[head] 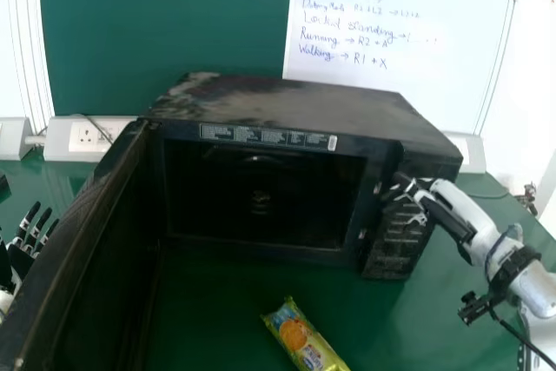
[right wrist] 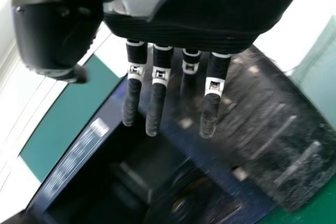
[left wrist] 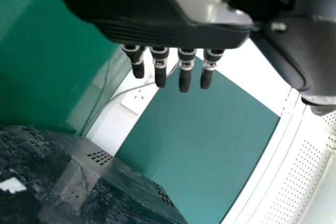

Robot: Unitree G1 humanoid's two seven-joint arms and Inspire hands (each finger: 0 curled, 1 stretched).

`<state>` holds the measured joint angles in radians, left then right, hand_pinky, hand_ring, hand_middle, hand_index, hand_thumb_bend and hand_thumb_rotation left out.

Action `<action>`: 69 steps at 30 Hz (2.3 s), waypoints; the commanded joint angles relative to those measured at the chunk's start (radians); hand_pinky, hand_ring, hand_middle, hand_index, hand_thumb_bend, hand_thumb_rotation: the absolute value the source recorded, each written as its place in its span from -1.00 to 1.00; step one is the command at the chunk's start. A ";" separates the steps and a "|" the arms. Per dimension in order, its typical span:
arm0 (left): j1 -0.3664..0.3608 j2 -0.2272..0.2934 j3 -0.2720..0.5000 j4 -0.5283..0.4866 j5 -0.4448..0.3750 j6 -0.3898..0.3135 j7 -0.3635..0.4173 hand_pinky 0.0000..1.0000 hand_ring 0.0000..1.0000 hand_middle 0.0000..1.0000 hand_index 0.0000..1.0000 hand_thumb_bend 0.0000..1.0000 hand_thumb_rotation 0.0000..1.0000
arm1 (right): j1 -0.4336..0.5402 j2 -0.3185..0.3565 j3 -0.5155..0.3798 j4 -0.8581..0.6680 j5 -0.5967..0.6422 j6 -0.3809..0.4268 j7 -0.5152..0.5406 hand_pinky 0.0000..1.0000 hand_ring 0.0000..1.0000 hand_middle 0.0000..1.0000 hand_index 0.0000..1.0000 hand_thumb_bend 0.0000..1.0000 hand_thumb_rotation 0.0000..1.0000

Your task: Put biscuit inside oven

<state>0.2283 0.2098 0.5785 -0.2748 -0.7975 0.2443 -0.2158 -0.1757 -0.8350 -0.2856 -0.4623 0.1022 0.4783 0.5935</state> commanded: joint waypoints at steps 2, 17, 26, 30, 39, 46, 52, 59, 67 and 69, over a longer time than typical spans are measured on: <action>0.001 -0.004 -0.005 -0.016 0.007 -0.012 -0.002 0.76 0.88 0.93 1.00 0.75 -0.17 | 0.008 -0.036 0.007 -0.050 -0.007 0.011 0.022 -0.10 0.07 0.19 0.30 0.70 -0.56; -0.001 -0.006 -0.005 -0.022 0.006 -0.007 0.003 0.75 0.87 0.92 0.99 0.77 -0.17 | 0.049 -0.129 0.068 -0.290 -0.142 0.071 0.044 0.08 0.30 0.42 0.48 0.75 -0.28; 0.000 0.000 -0.003 -0.024 0.006 -0.002 0.006 0.75 0.87 0.91 1.00 0.79 -0.16 | 0.029 -0.180 0.140 -0.391 -0.197 0.158 0.074 0.22 0.43 0.53 0.59 0.85 -0.27; 0.001 0.002 -0.003 -0.026 0.013 -0.003 0.010 0.74 0.86 0.90 0.99 0.80 -0.16 | 0.032 -0.201 0.159 -0.418 -0.231 0.145 0.085 0.28 0.47 0.56 0.60 0.87 -0.25; -0.002 -0.002 0.002 -0.026 -0.003 0.004 0.013 0.74 0.86 0.91 1.00 0.80 -0.18 | 0.027 -0.252 0.215 -0.479 -0.310 0.166 0.131 0.31 0.54 0.61 0.63 0.92 -0.26; 0.003 0.002 0.003 -0.030 -0.001 0.005 0.013 0.75 0.87 0.91 1.00 0.79 -0.14 | -0.010 -0.316 0.264 -0.491 -0.342 0.161 0.207 0.55 0.65 0.69 0.70 0.95 -0.19; 0.003 0.007 0.008 -0.031 -0.010 0.012 0.013 0.74 0.86 0.91 1.00 0.80 -0.17 | -0.040 -0.345 0.290 -0.486 -0.352 0.138 0.272 0.54 0.65 0.69 0.72 0.96 -0.02; 0.002 0.008 0.008 -0.034 -0.013 0.017 0.019 0.74 0.86 0.91 1.00 0.79 -0.16 | -0.085 -0.362 0.349 -0.456 -0.375 0.067 0.329 0.53 0.65 0.68 0.68 1.00 0.05; 0.000 0.011 0.006 -0.029 -0.006 0.012 0.014 0.75 0.87 0.92 1.00 0.78 -0.14 | -0.141 -0.335 0.444 -0.444 -0.468 -0.009 0.376 0.34 0.51 0.59 0.69 1.00 0.18; 0.000 0.010 0.005 -0.032 -0.007 0.015 0.018 0.76 0.87 0.92 1.00 0.77 -0.15 | -0.140 -0.319 0.447 -0.444 -0.472 -0.018 0.378 0.32 0.48 0.56 0.67 1.00 0.14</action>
<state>0.2306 0.2099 0.5822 -0.3017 -0.8055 0.2547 -0.1990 -0.3005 -1.1694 0.1535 -0.9078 -0.3612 0.4676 0.9643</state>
